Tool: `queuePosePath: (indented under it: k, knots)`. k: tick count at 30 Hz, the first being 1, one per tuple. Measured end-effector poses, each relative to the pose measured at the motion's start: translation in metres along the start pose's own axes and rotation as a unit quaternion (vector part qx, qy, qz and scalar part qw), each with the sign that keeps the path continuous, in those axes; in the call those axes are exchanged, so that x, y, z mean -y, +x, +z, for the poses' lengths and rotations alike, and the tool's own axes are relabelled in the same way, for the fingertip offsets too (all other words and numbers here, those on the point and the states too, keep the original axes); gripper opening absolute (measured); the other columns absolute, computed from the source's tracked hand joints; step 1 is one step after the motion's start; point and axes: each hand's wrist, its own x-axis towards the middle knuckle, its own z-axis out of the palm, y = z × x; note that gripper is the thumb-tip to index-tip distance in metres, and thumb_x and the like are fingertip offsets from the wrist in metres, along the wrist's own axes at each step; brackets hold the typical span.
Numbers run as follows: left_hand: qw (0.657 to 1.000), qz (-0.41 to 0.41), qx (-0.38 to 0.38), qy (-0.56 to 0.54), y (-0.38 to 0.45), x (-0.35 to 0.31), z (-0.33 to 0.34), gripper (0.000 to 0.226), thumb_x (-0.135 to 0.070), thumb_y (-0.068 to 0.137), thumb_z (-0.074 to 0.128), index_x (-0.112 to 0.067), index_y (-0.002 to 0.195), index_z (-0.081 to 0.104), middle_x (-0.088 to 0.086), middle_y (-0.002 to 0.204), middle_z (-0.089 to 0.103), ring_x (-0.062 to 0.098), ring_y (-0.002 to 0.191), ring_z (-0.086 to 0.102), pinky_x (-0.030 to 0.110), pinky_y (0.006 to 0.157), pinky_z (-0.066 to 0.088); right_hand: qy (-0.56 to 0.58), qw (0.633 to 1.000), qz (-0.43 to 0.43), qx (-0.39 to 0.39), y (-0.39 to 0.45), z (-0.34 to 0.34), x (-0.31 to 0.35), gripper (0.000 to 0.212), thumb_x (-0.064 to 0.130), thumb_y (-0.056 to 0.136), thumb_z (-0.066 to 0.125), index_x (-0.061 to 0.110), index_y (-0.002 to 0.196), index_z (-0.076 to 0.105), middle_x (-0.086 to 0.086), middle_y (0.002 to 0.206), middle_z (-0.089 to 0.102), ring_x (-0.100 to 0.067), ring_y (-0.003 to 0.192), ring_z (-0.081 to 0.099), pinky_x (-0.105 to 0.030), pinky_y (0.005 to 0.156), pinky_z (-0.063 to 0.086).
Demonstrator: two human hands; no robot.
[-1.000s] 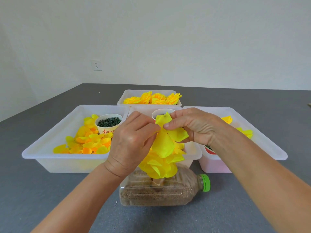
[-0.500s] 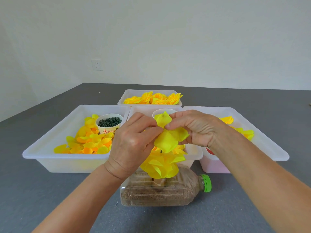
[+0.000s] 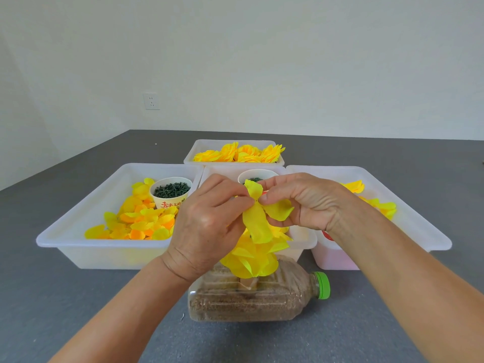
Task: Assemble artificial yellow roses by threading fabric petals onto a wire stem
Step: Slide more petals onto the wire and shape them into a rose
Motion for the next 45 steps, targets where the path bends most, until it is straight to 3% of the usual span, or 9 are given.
queuePosePath:
  k: [6,25,32,36,42,45]
  knots:
    - [1.0,0.018,-0.003,0.015,0.003,-0.001,0.001,0.014,0.01,0.079,0.062,0.002,0.078,0.073,0.011,0.082,0.068,0.031,0.071,0.059,0.036,0.061,0.048,0.01,1.0,-0.001,-0.009,-0.001,0.001,-0.001,0.02,-0.007,0.079,0.059,0.012,0.081,0.065,-0.003,0.067,0.065,-0.013,0.055,0.062,-0.023,0.052,0.053]
    - [0.999,0.026,-0.01,0.029,0.003,-0.007,0.0,0.035,-0.002,0.094,0.045,0.0,0.074,0.073,0.012,0.08,0.069,0.029,0.07,0.061,0.031,0.061,0.049,0.014,1.0,0.007,-0.008,-0.002,0.002,-0.004,0.019,-0.002,0.081,0.06,0.015,0.075,0.062,0.002,0.056,0.062,-0.009,0.046,0.058,-0.02,0.048,0.049]
    - [1.0,0.02,0.004,0.021,-0.003,-0.004,0.002,0.025,0.0,0.089,0.051,0.001,0.076,0.073,0.012,0.082,0.068,0.03,0.071,0.06,0.033,0.061,0.05,0.018,0.999,0.032,-0.038,0.003,0.002,-0.009,0.02,-0.003,0.079,0.06,0.015,0.075,0.065,-0.002,0.07,0.064,-0.015,0.063,0.06,-0.023,0.053,0.051]
    - [1.0,-0.003,0.01,0.015,-0.006,-0.002,0.003,0.013,0.006,0.081,0.061,0.001,0.079,0.073,0.012,0.081,0.068,0.03,0.07,0.06,0.037,0.061,0.05,0.016,0.998,0.033,-0.051,0.004,0.003,-0.01,0.016,-0.002,0.078,0.062,0.014,0.079,0.065,-0.003,0.069,0.064,-0.014,0.058,0.061,-0.024,0.052,0.051]
    - [0.999,-0.015,0.031,-0.016,-0.007,-0.001,-0.001,0.008,-0.001,0.082,0.065,0.0,0.082,0.073,0.01,0.083,0.068,0.029,0.071,0.059,0.038,0.063,0.049,-0.01,0.999,0.024,-0.047,0.003,0.001,-0.01,0.025,-0.001,0.08,0.063,0.012,0.1,0.065,-0.007,0.089,0.064,-0.018,0.075,0.06,-0.03,0.07,0.05]
    - [0.998,-0.016,0.041,-0.032,-0.009,0.0,-0.003,0.007,-0.003,0.081,0.066,-0.001,0.084,0.073,0.009,0.085,0.068,0.029,0.072,0.06,0.037,0.064,0.049,-0.032,0.998,0.027,-0.045,0.002,0.001,-0.011,0.026,-0.002,0.08,0.063,0.014,0.101,0.063,-0.005,0.082,0.063,-0.016,0.068,0.059,-0.027,0.063,0.05]
